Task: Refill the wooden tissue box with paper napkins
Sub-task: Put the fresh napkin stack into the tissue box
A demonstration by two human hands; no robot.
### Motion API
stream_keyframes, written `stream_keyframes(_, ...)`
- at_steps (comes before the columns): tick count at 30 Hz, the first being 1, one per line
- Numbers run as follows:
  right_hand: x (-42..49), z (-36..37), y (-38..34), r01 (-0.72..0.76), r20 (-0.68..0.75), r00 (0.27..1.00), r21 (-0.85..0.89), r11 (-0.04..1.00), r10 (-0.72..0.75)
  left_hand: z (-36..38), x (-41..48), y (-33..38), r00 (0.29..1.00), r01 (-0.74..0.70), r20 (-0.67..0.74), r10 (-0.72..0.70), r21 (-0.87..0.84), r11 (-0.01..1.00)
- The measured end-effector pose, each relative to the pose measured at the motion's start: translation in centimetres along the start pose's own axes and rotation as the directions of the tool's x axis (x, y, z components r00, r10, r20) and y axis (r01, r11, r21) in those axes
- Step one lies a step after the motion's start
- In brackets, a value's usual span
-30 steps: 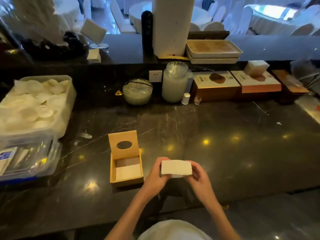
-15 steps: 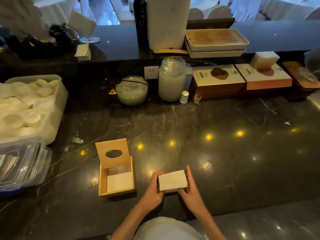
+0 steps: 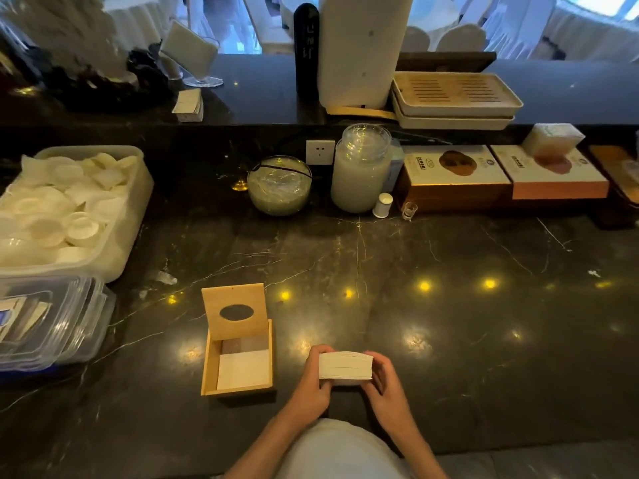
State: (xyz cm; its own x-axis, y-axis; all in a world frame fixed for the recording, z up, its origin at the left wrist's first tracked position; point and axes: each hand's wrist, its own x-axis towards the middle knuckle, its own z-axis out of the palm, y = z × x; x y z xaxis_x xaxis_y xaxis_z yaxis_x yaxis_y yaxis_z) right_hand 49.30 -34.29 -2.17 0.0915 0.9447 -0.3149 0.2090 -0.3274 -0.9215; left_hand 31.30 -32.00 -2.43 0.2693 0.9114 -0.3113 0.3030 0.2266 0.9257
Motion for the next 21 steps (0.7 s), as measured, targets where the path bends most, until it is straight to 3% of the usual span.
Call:
stream_keyframes(8, 0.6, -0.8, 0.1, -0.012, 0.112, 0.993, -0.137, 0.990, 0.027, -0.6, -0.4, 0.3, 0.998, 0.039, 0.040, -0.039, -0.006, 0.999)
stream_keyframes(12, 1.2, -1.6, -1.5, -0.132, 0.133, 0.983, 0.010, 0.991, 0.129, -1.6, -0.7, 2.2, 0.983, 0.159, 0.097, -0.153, -0.063, 0.985)
stream_keyframes(16, 1.5, -2.3, -4.7, -0.369, 0.361, 0.884, 0.149, 0.917, 0.297, -4.0, -1.9, 5.2, 0.974, 0.221, 0.115, -0.197, -0.276, 0.935)
stream_keyframes(21, 2.7, -1.4, -8.5, -0.349, 0.615, 0.757, 0.096, 0.932, 0.219, -8.0, -4.2, 6.7, 0.977, 0.214, 0.060, -0.207, -0.385, 0.898)
